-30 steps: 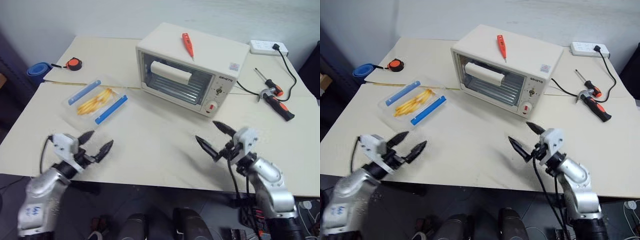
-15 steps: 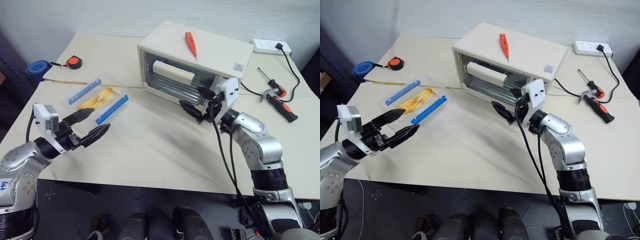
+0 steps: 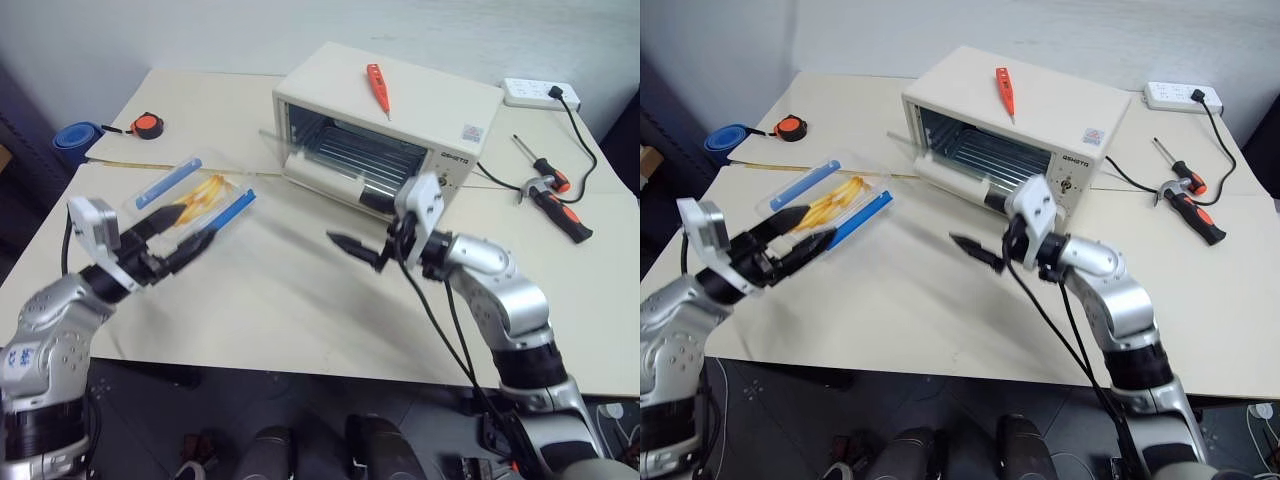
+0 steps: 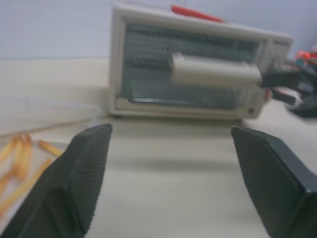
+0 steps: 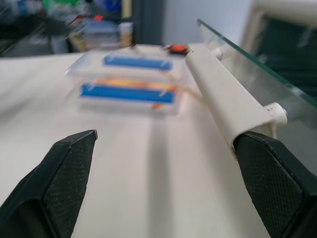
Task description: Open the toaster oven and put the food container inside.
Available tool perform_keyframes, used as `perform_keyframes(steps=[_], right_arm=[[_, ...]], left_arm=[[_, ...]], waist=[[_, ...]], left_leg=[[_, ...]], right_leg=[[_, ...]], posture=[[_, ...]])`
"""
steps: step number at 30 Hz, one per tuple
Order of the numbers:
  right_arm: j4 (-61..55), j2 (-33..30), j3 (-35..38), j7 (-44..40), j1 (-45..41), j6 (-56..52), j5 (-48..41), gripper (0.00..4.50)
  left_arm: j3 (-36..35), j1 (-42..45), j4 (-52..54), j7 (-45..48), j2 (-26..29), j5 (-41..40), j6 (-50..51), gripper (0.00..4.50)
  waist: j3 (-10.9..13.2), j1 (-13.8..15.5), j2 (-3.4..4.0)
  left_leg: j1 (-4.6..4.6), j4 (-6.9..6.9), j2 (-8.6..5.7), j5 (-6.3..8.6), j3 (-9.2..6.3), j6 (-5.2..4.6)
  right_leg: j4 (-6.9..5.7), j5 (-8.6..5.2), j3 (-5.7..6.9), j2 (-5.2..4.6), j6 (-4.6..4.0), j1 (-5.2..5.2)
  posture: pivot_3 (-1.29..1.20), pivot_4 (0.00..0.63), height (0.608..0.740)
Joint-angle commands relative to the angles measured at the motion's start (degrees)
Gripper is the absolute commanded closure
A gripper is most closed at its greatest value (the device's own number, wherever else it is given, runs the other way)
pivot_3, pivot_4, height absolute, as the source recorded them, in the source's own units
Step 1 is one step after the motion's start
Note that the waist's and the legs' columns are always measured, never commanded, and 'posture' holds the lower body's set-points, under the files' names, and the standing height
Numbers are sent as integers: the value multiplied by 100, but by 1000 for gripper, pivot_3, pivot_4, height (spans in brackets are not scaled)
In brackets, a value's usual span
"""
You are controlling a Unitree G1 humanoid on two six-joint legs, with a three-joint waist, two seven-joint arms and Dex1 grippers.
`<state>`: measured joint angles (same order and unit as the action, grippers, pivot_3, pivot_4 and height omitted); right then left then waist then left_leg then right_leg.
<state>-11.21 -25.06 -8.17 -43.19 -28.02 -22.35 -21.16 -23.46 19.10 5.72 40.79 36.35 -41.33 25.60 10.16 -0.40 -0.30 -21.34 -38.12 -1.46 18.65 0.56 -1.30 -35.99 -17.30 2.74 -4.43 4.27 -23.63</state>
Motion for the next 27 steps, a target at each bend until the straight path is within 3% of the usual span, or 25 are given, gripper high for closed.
perform_keyframes(steps=[1,8,10,14,18,24,27], right_arm=[[-414,-60,-49,-122,135,325,138,0],[-377,-17,-145,-84,395,597,457,0],[-360,-30,-154,-78,476,664,540,0],[-359,-72,-120,-26,695,792,682,0],[-544,-237,179,-10,1344,1105,705,0],[-1281,-699,1248,-346,3424,1633,174,0],[-1374,-806,1654,-520,3917,1870,-47,0]], left_arm=[[236,786,-552,31,32,189,-95,1815],[1079,2897,-2808,271,-360,1231,-991,4055],[1267,3456,-3608,333,-564,1526,-1343,4441],[1725,3968,-4661,952,-811,2055,-1945,4441],[2201,3972,-5013,1548,-878,2552,-2401,4441],[2526,3432,-4554,1628,-898,2996,-2601,4441],[2586,3086,-4170,1445,-923,3146,-2507,4441]], waist=[[0,13,-1],[0,30,-6],[1,23,-7],[2,18,-10],[2,34,-12],[4,175,-14],[8,162,-21]], left_leg=[[0,0,-1,0,2,0],[-3,-3,-4,-3,-2,4],[-5,-2,-7,-3,3,4],[-12,-3,-11,-2,6,3],[-13,-3,-10,-2,6,2],[-11,-10,-14,-4,4,-4],[-10,-16,-14,-7,7,-10]], right_leg=[[-2,1,-1,0,1,1],[-11,3,9,5,5,0],[-9,4,8,6,7,-1],[-7,6,9,8,10,-4],[-7,5,10,9,11,-6],[-1,10,9,4,18,6],[-1,15,2,3,28,12]], posture=[[0,150,740],[0,150,740],[0,150,740],[0,150,740],[0,150,740],[0,150,740],[0,150,740]])
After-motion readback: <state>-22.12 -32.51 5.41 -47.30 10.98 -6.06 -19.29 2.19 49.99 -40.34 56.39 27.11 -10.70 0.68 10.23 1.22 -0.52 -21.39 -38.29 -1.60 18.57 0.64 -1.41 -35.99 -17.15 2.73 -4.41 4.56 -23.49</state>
